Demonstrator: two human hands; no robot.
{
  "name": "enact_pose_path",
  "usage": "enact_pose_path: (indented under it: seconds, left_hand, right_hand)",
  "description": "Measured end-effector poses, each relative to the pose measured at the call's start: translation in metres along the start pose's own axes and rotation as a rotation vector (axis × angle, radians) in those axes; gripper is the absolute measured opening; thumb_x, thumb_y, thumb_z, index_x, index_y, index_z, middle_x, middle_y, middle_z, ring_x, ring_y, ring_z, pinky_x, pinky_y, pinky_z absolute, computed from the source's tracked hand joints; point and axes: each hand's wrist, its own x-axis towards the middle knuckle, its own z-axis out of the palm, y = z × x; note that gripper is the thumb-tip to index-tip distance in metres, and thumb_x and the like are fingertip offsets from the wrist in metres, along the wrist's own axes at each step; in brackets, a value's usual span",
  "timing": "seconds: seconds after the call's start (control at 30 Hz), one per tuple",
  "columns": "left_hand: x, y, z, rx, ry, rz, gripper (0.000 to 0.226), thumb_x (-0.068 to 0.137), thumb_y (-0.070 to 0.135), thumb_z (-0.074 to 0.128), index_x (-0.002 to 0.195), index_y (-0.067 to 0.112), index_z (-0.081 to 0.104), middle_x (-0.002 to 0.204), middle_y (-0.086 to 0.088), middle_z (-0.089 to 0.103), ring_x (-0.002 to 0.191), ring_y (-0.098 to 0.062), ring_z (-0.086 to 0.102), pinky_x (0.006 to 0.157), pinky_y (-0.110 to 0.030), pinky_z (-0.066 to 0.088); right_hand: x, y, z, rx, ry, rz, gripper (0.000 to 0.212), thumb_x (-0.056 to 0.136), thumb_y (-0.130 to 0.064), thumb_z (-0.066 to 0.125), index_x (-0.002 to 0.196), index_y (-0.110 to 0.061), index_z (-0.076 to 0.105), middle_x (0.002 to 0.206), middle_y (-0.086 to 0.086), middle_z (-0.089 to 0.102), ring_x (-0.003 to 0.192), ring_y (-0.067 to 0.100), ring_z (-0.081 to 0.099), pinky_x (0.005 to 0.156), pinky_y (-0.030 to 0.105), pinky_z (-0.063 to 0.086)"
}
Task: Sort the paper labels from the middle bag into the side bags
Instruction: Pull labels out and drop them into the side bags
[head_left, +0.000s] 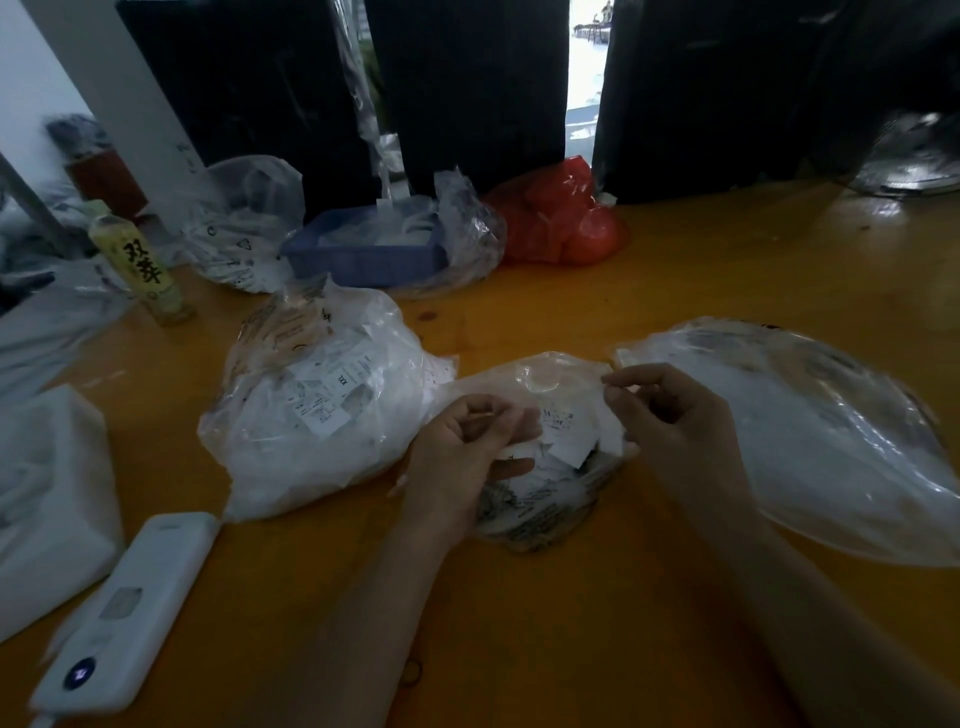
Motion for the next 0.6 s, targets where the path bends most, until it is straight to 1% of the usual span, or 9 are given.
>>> enact_pose_path:
  seconds: [0.03, 0.1, 0.17, 0.2, 0.27, 0.33, 0.47, 0.53, 0.6]
  left_hand:
    - [0.0, 0.0, 0.0, 0.004, -0.005, 0.002, 0.038, 0.075, 0.031, 0.083, 0.105, 0.01, 0.071, 0.106, -0.013, 0.08, 0.102, -0.025, 0.078, 0.066, -0.027, 0.063]
    - [0.0, -0.001, -0.001, 0.002, -0.021, 0.011, 0.038, 0.069, 0.034, 0.087, 0.099, 0.013, 0.077, 0.107, -0.013, 0.08, 0.103, -0.025, 0.078, 0.072, -0.026, 0.062]
    - [0.001, -0.002, -0.002, -0.018, -0.032, 0.018, 0.034, 0.067, 0.032, 0.089, 0.094, 0.015, 0.08, 0.107, -0.015, 0.08, 0.104, -0.026, 0.077, 0.079, -0.025, 0.062]
    - [0.002, -0.003, -0.002, -0.034, -0.035, 0.017, 0.03, 0.068, 0.028, 0.089, 0.093, 0.014, 0.081, 0.107, -0.016, 0.08, 0.105, -0.027, 0.077, 0.082, -0.025, 0.061]
    - [0.003, -0.005, -0.003, -0.052, -0.039, 0.015, 0.027, 0.072, 0.024, 0.087, 0.095, 0.012, 0.082, 0.108, -0.018, 0.079, 0.106, -0.029, 0.077, 0.085, -0.026, 0.061]
    - [0.003, -0.006, -0.002, -0.057, -0.033, 0.012, 0.028, 0.077, 0.024, 0.084, 0.101, 0.01, 0.08, 0.108, -0.019, 0.079, 0.105, -0.031, 0.077, 0.086, -0.027, 0.061]
    - [0.004, -0.01, -0.002, -0.053, -0.038, 0.001, 0.024, 0.09, 0.016, 0.077, 0.11, 0.004, 0.075, 0.107, -0.019, 0.079, 0.104, -0.032, 0.077, 0.085, -0.025, 0.061]
    - [0.004, -0.01, -0.002, -0.054, -0.051, -0.01, 0.024, 0.091, 0.014, 0.076, 0.113, 0.004, 0.072, 0.107, -0.019, 0.079, 0.104, -0.032, 0.077, 0.085, -0.025, 0.061]
    - [0.003, -0.009, -0.002, -0.072, -0.05, -0.025, 0.031, 0.088, 0.016, 0.077, 0.115, 0.003, 0.07, 0.108, -0.019, 0.079, 0.105, -0.032, 0.077, 0.085, -0.025, 0.061]
  right_hand:
    - [-0.001, -0.001, 0.0, 0.03, -0.012, -0.011, 0.007, 0.096, -0.018, 0.066, 0.099, -0.023, 0.071, 0.064, -0.001, 0.066, 0.058, 0.019, 0.061, 0.055, 0.032, 0.051]
    - [-0.002, -0.002, 0.0, 0.058, -0.044, -0.028, 0.007, 0.098, -0.014, 0.064, 0.102, -0.017, 0.068, 0.076, 0.0, 0.075, 0.067, 0.019, 0.071, 0.062, 0.029, 0.056]
    - [-0.002, -0.001, 0.001, 0.027, -0.074, -0.035, 0.006, 0.097, -0.016, 0.064, 0.103, -0.017, 0.066, 0.091, -0.003, 0.079, 0.077, 0.016, 0.075, 0.068, 0.03, 0.06]
    - [-0.002, -0.001, 0.002, 0.008, -0.082, -0.035, 0.007, 0.096, -0.021, 0.065, 0.102, -0.019, 0.067, 0.092, -0.006, 0.079, 0.079, 0.014, 0.075, 0.068, 0.03, 0.06]
    - [-0.003, -0.002, 0.003, -0.04, -0.08, -0.057, 0.012, 0.091, -0.031, 0.066, 0.099, -0.023, 0.069, 0.086, -0.014, 0.078, 0.076, 0.007, 0.075, 0.066, 0.023, 0.059]
    - [-0.004, -0.001, 0.005, -0.099, -0.074, -0.106, 0.013, 0.088, -0.033, 0.069, 0.096, -0.023, 0.07, 0.081, -0.013, 0.077, 0.072, 0.003, 0.074, 0.063, 0.014, 0.055]
    - [-0.006, 0.004, 0.008, -0.178, -0.052, -0.149, 0.016, 0.084, -0.031, 0.076, 0.096, -0.024, 0.068, 0.08, -0.011, 0.075, 0.07, 0.0, 0.072, 0.063, 0.01, 0.053]
    - [-0.005, 0.004, 0.009, -0.196, -0.048, -0.116, 0.026, 0.081, -0.038, 0.076, 0.101, -0.03, 0.063, 0.078, -0.014, 0.075, 0.071, -0.004, 0.071, 0.062, 0.008, 0.051]
    - [-0.003, 0.004, 0.01, -0.222, -0.061, -0.061, 0.041, 0.081, -0.043, 0.076, 0.115, -0.039, 0.054, 0.079, -0.02, 0.075, 0.075, -0.009, 0.069, 0.063, 0.005, 0.048]
